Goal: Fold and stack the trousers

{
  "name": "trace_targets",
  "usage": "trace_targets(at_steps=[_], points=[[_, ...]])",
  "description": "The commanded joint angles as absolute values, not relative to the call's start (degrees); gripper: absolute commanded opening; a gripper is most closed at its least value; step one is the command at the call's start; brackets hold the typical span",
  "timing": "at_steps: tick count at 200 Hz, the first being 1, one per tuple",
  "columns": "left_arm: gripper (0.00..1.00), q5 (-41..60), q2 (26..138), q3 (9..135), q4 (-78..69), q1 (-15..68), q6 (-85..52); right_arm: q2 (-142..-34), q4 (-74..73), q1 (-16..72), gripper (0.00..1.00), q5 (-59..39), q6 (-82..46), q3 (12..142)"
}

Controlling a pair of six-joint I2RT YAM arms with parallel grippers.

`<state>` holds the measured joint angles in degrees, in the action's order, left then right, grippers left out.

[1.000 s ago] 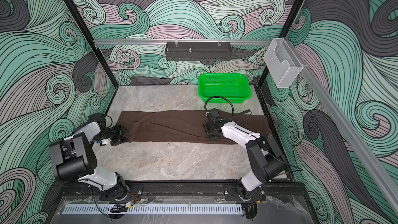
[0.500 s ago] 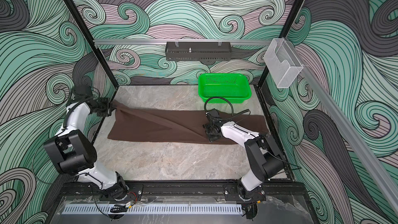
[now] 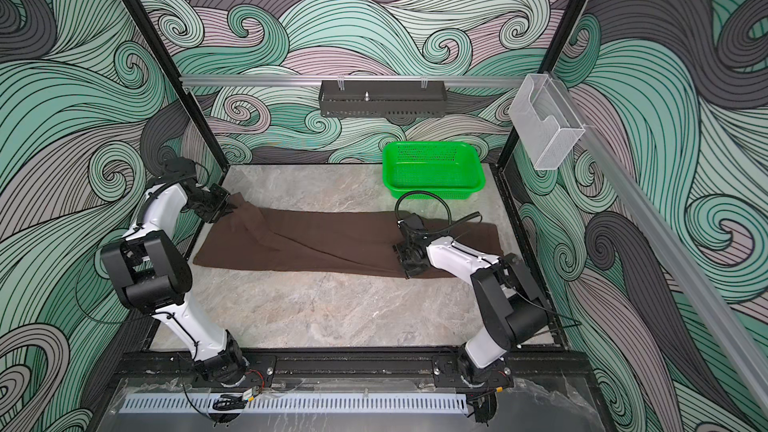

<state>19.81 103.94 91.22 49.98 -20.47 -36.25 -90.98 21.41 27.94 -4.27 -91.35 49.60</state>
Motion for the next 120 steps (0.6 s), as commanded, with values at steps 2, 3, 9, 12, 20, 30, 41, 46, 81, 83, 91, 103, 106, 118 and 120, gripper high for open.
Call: trace_targets(at_steps=[2, 3, 9, 12, 20, 30, 41, 46, 81, 83, 91, 103, 106, 118, 120], points=[[0.00, 18.2, 103.1, 93.8, 50.5, -20.9, -33.9, -89.6, 23.3, 27.4, 0.63, -3.0, -92.3, 48.6], [0.00, 18.1, 103.1, 93.9, 50.5, -20.9, -33.9, -89.6, 23.3, 27.4, 0.63, -3.1, -92.3, 48.6], [0.00, 18.0, 103.0, 94.2, 50.7, -21.0, -33.7, -89.3, 23.6, 27.3, 0.63, -3.1, -92.3, 48.5], [0.00, 18.0, 103.0, 94.2, 50.8, -21.1, -33.6, -89.1, 23.7, 27.2, 0.63, -3.1, -92.3, 48.4], [0.00, 17.9, 102.7, 94.3, 51.0, -21.6, -33.4, -88.4, 24.1, 27.1, 0.63, -3.0, -92.2, 48.1], [0.00, 17.8, 102.3, 94.1, 50.9, -22.2, -33.1, -87.2, 25.2, 27.0, 0.63, -2.8, -92.1, 47.7], [0.00, 17.8, 101.8, 93.8, 50.7, -22.8, -32.7, -85.7, 26.3, 27.1, 0.64, -2.3, -92.1, 47.1], [0.00, 17.8, 101.6, 93.7, 50.6, -23.1, -32.5, -84.9, 26.9, 27.0, 0.64, -1.9, -92.0, 46.8], [0.00, 17.8, 100.8, 93.8, 49.8, -23.9, -30.1, -80.8, 29.0, 25.8, 0.63, 0.4, -91.4, 43.6], [0.00, 17.9, 100.7, 93.9, 49.7, -23.9, -30.1, -80.8, 29.0, 25.6, 0.63, 0.4, -91.4, 43.4], [0.00, 18.3, 100.6, 94.0, 49.5, -24.0, -29.6, -80.9, 29.0, 24.7, 0.62, 0.3, -91.3, 42.8], [0.00, 18.6, 100.5, 94.0, 49.1, -24.1, -28.8, -81.5, 28.9, 22.8, 0.59, 0.3, -90.5, 42.4], [0.00, 18.8, 100.4, 94.0, 49.0, -24.1, -28.7, -81.7, 28.9, 22.4, 0.57, 0.4, -90.2, 42.5], [0.00, 19.2, 100.5, 94.1, 48.9, -24.1, -27.9, -82.4, 28.2, 20.7, 0.51, 0.5, -89.4, 42.6], [0.00, 19.3, 100.4, 94.1, 48.9, -24.1, -27.7, -82.5, 27.9, 20.4, 0.50, 0.4, -89.2, 42.5]])
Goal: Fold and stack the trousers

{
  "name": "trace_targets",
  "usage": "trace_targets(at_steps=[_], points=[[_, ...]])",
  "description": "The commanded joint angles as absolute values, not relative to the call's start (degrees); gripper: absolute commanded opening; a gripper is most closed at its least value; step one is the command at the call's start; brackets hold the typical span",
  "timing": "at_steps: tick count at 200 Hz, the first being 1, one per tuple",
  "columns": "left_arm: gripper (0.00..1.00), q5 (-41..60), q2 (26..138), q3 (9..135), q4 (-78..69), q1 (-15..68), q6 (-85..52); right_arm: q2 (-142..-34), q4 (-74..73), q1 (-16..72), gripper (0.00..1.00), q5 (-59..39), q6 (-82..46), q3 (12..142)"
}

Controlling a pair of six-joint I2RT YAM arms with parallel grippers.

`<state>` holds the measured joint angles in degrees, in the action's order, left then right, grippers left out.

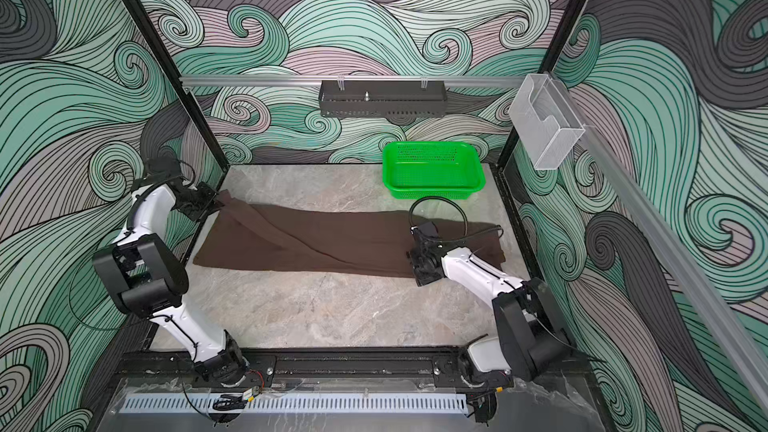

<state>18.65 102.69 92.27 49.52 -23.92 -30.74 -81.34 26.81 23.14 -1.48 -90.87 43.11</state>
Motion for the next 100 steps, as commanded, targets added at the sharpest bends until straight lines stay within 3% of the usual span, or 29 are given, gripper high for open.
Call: trace_targets(at_steps=[1, 20, 54, 100], points=[[0.00, 19.3, 100.4, 94.1, 48.9, -24.1, -27.6, -82.6, 27.8, 20.2, 0.49, 0.4, -89.1, 42.5], [0.00, 19.7, 100.4, 94.1, 48.7, -24.4, -26.6, -84.2, 27.3, 18.2, 0.37, 0.7, -87.6, 43.4], [0.00, 21.5, 101.0, 94.3, 45.1, -25.2, -24.4, -86.0, 26.4, 14.6, 0.00, -1.0, -86.1, 44.2], [0.00, 26.8, 102.4, 104.5, 40.9, -24.8, -20.7, -81.7, 27.5, 12.8, 0.00, -0.2, -83.8, 47.9]])
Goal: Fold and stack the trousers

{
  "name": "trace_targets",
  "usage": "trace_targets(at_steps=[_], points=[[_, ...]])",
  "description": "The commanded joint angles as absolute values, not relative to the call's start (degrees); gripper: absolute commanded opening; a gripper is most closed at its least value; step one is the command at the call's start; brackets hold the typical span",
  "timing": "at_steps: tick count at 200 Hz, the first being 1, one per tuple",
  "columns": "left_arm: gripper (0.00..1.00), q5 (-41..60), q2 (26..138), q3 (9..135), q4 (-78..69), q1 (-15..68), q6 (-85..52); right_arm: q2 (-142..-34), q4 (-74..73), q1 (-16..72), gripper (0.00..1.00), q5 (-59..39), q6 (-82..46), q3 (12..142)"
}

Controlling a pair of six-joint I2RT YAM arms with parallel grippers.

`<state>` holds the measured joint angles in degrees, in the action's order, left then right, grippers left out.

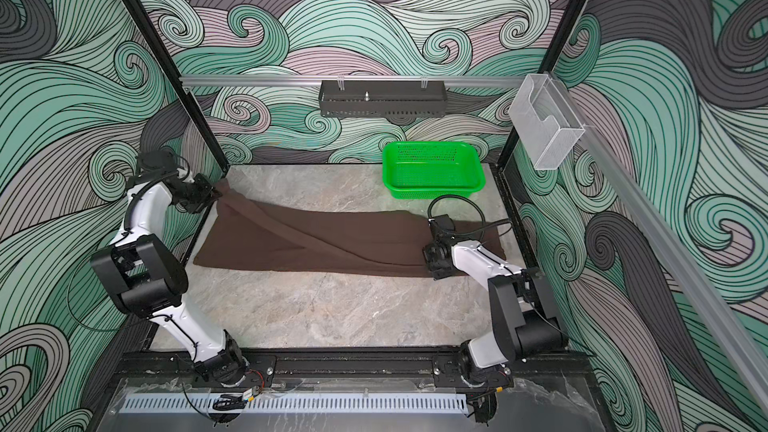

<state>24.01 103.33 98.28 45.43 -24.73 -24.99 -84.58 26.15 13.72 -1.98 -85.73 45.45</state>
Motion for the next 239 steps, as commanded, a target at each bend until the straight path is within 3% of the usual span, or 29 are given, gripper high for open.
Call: trace_targets(at_steps=[1, 68, 145, 191, 239], points=[[0.00, 26.7, 102.3, 104.5, 40.9, -24.8, -20.6, -81.7, 27.6, 12.8, 0.00, -0.2, -83.7, 47.9], [0.02, 12.6, 94.4, 79.5, 39.9, -25.5, -21.2, -82.6, 26.2, 12.5, 0.00, -1.4, -83.9, 40.4], [0.01, -2.6, 94.3, 77.9, 45.1, -26.0, -21.0, -82.3, 26.0, 11.9, 0.00, -1.1, -82.6, 36.9], [0.00, 7.8, 94.6, 81.8, 41.7, -25.3, -16.5, -79.7, 27.8, 7.0, 0.00, 0.1, -80.9, 36.9], [0.00, 13.1, 101.1, 94.6, 44.1, -18.6, -10.9, -76.1, 30.5, -1.0, 0.00, -0.6, -76.9, 37.7]])
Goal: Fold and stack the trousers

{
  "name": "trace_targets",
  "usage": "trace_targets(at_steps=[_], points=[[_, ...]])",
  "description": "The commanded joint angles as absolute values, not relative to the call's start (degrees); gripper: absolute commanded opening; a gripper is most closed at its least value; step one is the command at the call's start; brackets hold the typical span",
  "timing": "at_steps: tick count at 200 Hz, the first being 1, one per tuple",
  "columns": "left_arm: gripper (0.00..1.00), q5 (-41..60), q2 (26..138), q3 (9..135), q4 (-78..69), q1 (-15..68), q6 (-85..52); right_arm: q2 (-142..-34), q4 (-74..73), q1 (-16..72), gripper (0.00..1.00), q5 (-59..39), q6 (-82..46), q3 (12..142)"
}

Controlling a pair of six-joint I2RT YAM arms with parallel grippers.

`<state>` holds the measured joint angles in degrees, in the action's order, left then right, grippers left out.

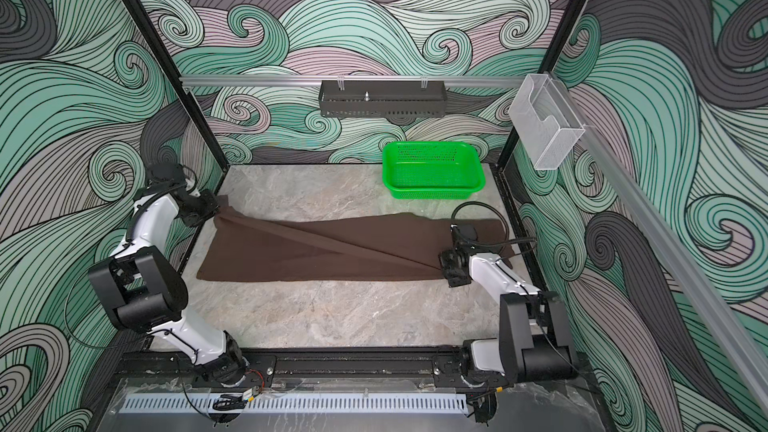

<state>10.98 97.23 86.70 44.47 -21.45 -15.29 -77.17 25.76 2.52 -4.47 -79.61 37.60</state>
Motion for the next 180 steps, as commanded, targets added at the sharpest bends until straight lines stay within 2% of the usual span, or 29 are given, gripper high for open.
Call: trace_targets(at_steps=[1, 23, 39, 58, 89, 115, 138, 180], points=[[0.00, 13.2, 101.2, 95.1, 44.2, -18.3, -10.8, -76.1, 30.6, -1.1, 0.00, -0.6, -76.8, 37.7], [0.00, 11.3, 104.0, 102.0, 47.7, -14.7, -8.9, -75.2, 31.1, -1.9, 0.00, -1.3, -76.0, 38.0], [0.00, 8.4, 103.2, 101.6, 48.3, -14.7, -10.1, -74.4, 31.5, -1.9, 0.00, -1.6, -75.5, 37.8], [0.00, 2.3, 99.4, 93.8, 48.0, -15.6, -11.1, -73.5, 31.8, -2.0, 0.00, -1.9, -75.2, 37.2], [0.00, -2.0, 91.2, 77.3, 44.0, -18.5, -12.5, -72.8, 32.2, -2.6, 0.00, -2.0, -74.2, 36.5], [0.00, -5.5, 88.7, 71.8, 45.5, -20.2, -14.4, -72.7, 32.7, -3.1, 0.00, -1.8, -73.1, 36.0], [0.05, -6.5, 89.7, 70.9, 49.7, -22.9, -17.0, -72.3, 32.7, -3.3, 0.00, -1.7, -73.0, 34.7], [0.10, -0.4, 92.3, 69.7, 54.0, -27.6, -19.8, -70.8, 33.0, -3.3, 0.00, -1.3, -72.5, 32.4]])
